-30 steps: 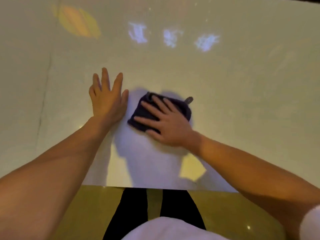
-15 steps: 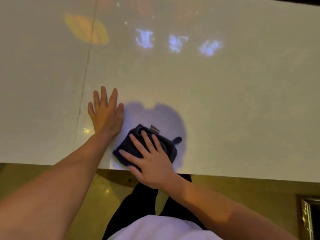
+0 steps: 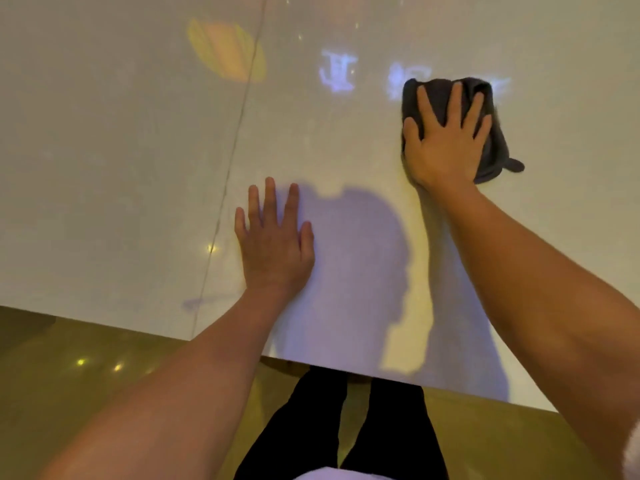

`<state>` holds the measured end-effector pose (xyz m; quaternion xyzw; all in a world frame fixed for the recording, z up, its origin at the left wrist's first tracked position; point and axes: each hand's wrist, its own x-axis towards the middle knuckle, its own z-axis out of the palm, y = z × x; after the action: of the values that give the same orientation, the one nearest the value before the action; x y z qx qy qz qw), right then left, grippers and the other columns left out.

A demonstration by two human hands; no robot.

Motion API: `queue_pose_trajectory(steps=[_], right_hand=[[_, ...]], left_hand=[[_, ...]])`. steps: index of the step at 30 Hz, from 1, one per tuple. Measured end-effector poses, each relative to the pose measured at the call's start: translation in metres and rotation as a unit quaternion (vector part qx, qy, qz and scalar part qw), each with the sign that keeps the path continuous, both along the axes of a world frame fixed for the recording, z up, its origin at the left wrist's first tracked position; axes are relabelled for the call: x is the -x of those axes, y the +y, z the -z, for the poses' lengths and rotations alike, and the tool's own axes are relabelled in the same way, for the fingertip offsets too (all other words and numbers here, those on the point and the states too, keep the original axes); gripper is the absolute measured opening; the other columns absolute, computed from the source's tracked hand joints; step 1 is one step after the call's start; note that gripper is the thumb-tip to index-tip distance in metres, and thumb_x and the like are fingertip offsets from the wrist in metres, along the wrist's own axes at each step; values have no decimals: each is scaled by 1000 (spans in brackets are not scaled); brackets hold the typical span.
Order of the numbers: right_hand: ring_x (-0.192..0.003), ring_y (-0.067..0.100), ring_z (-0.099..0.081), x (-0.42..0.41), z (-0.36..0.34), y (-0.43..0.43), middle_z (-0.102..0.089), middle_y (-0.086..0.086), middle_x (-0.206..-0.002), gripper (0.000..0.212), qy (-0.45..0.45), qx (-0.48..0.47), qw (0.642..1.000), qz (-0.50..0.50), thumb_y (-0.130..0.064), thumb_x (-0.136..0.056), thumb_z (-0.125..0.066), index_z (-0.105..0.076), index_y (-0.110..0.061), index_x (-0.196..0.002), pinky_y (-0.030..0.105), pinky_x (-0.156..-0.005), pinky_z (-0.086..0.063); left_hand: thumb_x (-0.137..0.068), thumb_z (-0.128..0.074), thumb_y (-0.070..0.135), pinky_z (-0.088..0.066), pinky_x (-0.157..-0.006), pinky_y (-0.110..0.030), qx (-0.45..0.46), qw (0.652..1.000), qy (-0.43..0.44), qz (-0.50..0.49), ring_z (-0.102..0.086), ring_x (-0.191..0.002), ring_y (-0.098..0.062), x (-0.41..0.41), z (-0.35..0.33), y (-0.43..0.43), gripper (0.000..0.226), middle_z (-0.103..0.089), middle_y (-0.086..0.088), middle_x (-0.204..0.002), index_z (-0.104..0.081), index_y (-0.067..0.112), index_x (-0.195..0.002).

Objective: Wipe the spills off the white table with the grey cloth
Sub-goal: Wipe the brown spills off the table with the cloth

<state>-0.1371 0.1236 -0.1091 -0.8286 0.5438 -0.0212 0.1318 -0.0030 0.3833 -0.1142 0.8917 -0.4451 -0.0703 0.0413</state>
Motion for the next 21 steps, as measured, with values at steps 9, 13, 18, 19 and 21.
queue_pose_trajectory(steps=[9,13,18,19,21], right_hand=[[-157,43,-9,95,1,314,-10,6,-173,58,-5,-27,972,-233,-53,-105,-37,-27,-39,-160,60,-126,-5],[-154,45,-18,95,-5,314,-19,6,-171,57,9,-46,966,-254,-53,-103,-41,-32,-40,-158,59,-125,-7],[-156,44,-14,31,-7,225,-19,9,-171,58,23,-21,979,-202,-55,-102,-35,-27,-42,-159,61,-125,-10],[-157,43,-12,8,-7,200,-19,9,-171,58,19,-14,984,-178,-55,-102,-33,-28,-42,-158,61,-125,-10],[-157,42,-9,-40,-5,147,-19,10,-171,58,7,-10,991,-130,-53,-102,-33,-29,-41,-159,59,-126,-6]], left_hand=[[-101,-22,42,-7,-122,-54,-8,1000,17,-1,-7,-155,-35,1,-4,0,62,-12,-12,-168,-22,21,-160],[-100,-21,43,-5,-122,-55,-16,1000,20,2,-6,-154,-35,0,-6,-1,63,-11,-13,-168,-22,20,-159],[-100,-23,41,-6,-122,-55,-11,999,45,-3,-7,-155,-34,-1,-7,-1,62,-13,-12,-168,-25,21,-159],[-101,-22,40,-7,-122,-56,-9,999,43,-4,-7,-155,-34,0,-8,0,61,-13,-12,-168,-25,21,-159],[-102,-23,38,-7,-122,-56,-3,1000,29,-1,-8,-154,-35,2,-7,-1,59,-13,-12,-168,-24,22,-159]])
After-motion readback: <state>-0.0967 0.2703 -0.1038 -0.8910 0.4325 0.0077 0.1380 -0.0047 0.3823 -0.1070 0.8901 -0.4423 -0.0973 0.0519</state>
